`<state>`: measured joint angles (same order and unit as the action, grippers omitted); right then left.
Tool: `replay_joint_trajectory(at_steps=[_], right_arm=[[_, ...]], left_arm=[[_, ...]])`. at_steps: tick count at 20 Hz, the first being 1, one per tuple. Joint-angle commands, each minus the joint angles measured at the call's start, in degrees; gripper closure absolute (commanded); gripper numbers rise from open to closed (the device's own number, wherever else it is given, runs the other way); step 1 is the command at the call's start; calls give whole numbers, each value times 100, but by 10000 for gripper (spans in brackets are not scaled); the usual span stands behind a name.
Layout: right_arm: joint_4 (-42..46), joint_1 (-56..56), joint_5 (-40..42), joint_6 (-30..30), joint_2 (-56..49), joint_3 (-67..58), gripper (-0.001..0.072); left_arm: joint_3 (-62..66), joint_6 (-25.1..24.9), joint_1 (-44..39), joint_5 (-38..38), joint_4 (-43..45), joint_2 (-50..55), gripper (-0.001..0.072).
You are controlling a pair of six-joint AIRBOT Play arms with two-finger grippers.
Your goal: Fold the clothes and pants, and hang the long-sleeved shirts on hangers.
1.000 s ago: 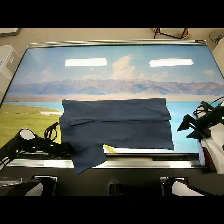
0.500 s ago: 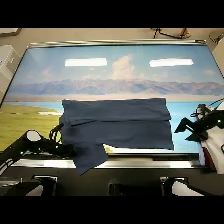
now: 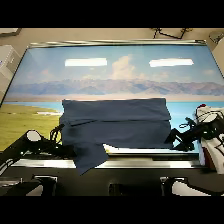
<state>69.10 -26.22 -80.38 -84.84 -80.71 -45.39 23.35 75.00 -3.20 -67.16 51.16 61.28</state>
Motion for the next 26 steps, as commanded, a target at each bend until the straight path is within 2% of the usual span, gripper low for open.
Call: replay_joint_trajectory(at_steps=[1, 2, 3, 6, 8, 10, 13, 18, 21, 24, 26], right_arm=[[-374, 0, 291, -9, -136, 87, 405], [-448, 0, 225, 11, -125, 83, 615], [-490, 0, 120, 83, -109, 52, 674], [-503, 0, -46, 273, 63, -470, 675], [-428, 85, -289, 44, 76, -1222, 676], [-79, 417, -238, -240, -52, -2011, 676], [468, 966, 138, -710, -691, -3016, 675], [483, 1475, 994, -970, -1812, -4306, 674], [313, 1504, 1460, -1357, -2142, -4476, 674], [-22, 1506, 1414, -1335, -2463, -4476, 667], [-280, 1506, 1462, -1333, -2544, -4476, 629]], left_arm=[[7, 2, -4, -76, 4, -4, 685], [22, 0, -4, -103, 7, -7, 685], [59, -2, -2, -105, 13, -22, 685], [715, 2, 203, -358, 334, -168, 686], [1436, 7, 566, -710, 398, -155, 687], [2168, 186, 820, -557, 588, -9, 688], [3272, 216, 820, -525, 621, 885, 687], [5010, 275, 782, -402, 623, 2664, 687], [5847, 330, 774, -396, 621, 3475, 687], [6216, 328, 693, -391, 514, 4026, 687], [6212, 328, 599, -485, 542, 4236, 686]])
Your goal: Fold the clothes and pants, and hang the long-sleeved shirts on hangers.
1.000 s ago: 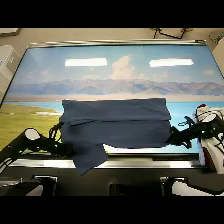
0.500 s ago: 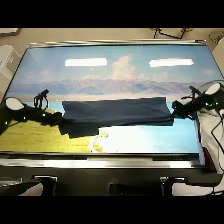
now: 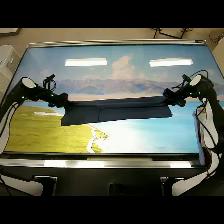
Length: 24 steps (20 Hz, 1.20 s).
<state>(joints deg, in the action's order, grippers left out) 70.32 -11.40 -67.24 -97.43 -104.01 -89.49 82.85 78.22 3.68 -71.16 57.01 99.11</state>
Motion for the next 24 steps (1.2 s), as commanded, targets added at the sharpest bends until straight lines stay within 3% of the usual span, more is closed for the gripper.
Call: replay_joint_trajectory(at_steps=[1, 2, 3, 4, 5, 8, 13, 15, 16, 19, 20, 22, 23, 24], right_arm=[[-468, 22, 188, -72, -190, -72, 610], [-459, -4, 111, -66, -157, -149, 472], [-446, -72, -90, 57, -144, -280, 268], [-363, -177, -358, 225, -136, -407, 87], [-166, -330, -643, 251, -136, -487, 19], [-127, -719, -1163, 254, -262, -476, 6], [-992, -656, -1012, 538, -697, -476, 7], [-1360, -616, -929, 533, -839, -476, 29], [-1521, -570, -925, 535, -885, -476, 119], [-1766, -483, -916, 800, -896, -479, 604], [-2002, -483, -1010, 973, -870, -481, 677], [-2496, -479, -1283, 1403, -669, -483, 677], [-2636, -450, -1423, 1434, -487, -483, 677], [-2664, -374, -1574, 1429, -225, -483, 677]], left_arm=[[264, 4, -94, -168, -46, 520, 679], [264, 4, -79, -284, -44, 538, 565], [273, 7, -22, -411, -46, 518, 369], [306, 4, 52, -588, -46, 487, 258], [341, 9, 153, -789, -55, 435, 256], [348, 48, 315, -1032, -116, 72, 256], [348, 44, 127, -1023, -313, -636, 257], [348, 44, -46, -975, -426, -809, 257], [348, 46, -149, -890, -472, -874, 257], [348, 44, -557, -439, -518, -916, 257], [334, 46, -715, -210, -520, -903, 260], [199, 61, -1141, 525, -520, -898, 272], [101, 168, -1416, 933, -520, -868, 381], [9, 245, -1698, 1287, -518, -807, 592]])
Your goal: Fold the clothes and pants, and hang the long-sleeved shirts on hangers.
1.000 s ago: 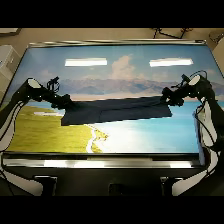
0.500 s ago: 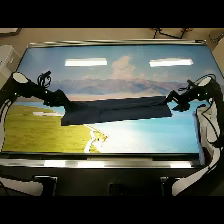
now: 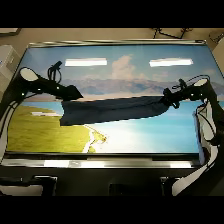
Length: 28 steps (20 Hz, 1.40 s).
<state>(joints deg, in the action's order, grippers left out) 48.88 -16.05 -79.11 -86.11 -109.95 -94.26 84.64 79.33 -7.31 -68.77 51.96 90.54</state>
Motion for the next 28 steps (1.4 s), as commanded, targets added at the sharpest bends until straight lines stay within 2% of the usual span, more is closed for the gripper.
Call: replay_joint_trajectory(at_steps=[1, 3, 5, 7, 11, 15, 18, 20, 22, 24, 26, 28], right_arm=[[-516, 210, -546, 293, 645, -7, 677], [-481, 562, -852, 120, 1287, -7, 677], [-254, 981, -944, -247, 1996, -7, 676], [-9, 1384, -949, -691, 2583, -7, 676], [238, 2094, -793, -1414, 3357, -7, 676], [315, 2616, -732, -2072, 3696, -7, 675], [817, 2918, -634, -2402, 3685, 0, 675], [879, 3047, -258, -2417, 3567, 0, 675], [748, 3259, 339, -2402, 3335, 0, 675], [387, 3580, 901, -2245, 2979, 0, 675], [160, 3932, 1434, -2240, 2468, 0, 675], [-184, 4295, 2015, -2229, 1803, 0, 674]], left_arm=[[-275, 221, -933, 1458, -15, 166, 682], [-409, 678, -1545, 2028, -17, 551, 684], [-417, 1104, -1993, 2190, -146, 1051, 684], [-415, 1283, -2308, 2524, -1012, 1504, 684], [-415, 1217, -3053, 3366, -3204, 2072, 684], [-380, 1143, -3834, 4474, -4516, 2225, 685], [-210, 210, -3825, 4483, -4572, 2199, 685], [-223, -468, -3388, 3807, -4109, 2087, 689], [-387, -232, -2736, 3193, -2594, 1694, 690], [-623, 348, -1884, 2494, -601, 992, 689], [-693, 706, -935, 1683, 1082, 197, 688], [-693, 728, 164, 1036, 1847, -713, 687]])
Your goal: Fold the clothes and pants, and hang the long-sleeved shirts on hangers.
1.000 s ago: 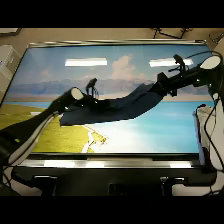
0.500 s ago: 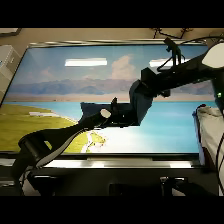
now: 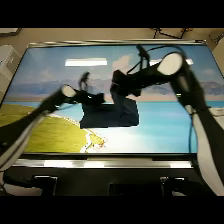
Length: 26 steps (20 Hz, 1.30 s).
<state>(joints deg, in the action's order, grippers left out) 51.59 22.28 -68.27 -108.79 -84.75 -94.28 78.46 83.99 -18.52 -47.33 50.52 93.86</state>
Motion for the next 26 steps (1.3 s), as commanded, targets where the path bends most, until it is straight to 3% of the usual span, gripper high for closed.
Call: replay_joint_trajectory(at_steps=[1, 3, 6, 7, 8, 9, 11, 13, 15, 18, 20, 22, 26], right_arm=[[-699, 616, 1233, 94, -1047, 2, 674], [-1338, 925, 1908, 214, -1711, 2, 674], [-2337, 1338, 2761, 229, -2555, 0, 674], [-2719, 1449, 2990, 291, -2756, 0, 606], [-3077, 1521, 3075, 319, -2887, 0, 252], [-3270, 1523, 3016, 452, -2922, 0, 14], [-3191, 1294, 2417, 1003, -2774, 0, 17], [-2465, 706, 1589, 1067, -2428, 0, 18], [-1255, -94, 667, 826, -1974, 0, 18], [1274, -1272, -1091, 238, -1526, 2, 29], [2044, -1742, -1818, 142, -1585, 125, 32], [1314, -1941, -1554, 466, -1705, 540, 65], [-621, -1939, -981, 1832, -2293, 1023, 93]], left_arm=[[-74, 260, 1786, -1300, 2031, -1460, 687], [-76, 260, 2677, -1506, 2026, -2317, 687], [-85, 243, 3335, -1609, 2026, -3309, 687], [-105, 142, 3383, -1637, 2026, -3550, 686], [-166, 57, 3379, -1639, 2026, -3768, 687], [-269, 48, 3364, -1639, 2024, -3943, 687], [-540, 46, 3355, -1637, 2024, -4186, 686], [-857, 46, 3355, -1635, 2026, -4321, 686], [-1095, 44, 3355, -1637, 2024, -4378, 686], [-1200, 46, 3355, -1635, 2022, -4404, 686], [-1200, 46, 3355, -1635, 2020, -4426, 686], [-1202, 48, 3355, -1637, 2004, -4424, 686], [-1200, 114, 3355, -1639, 2002, -4424, 686]])
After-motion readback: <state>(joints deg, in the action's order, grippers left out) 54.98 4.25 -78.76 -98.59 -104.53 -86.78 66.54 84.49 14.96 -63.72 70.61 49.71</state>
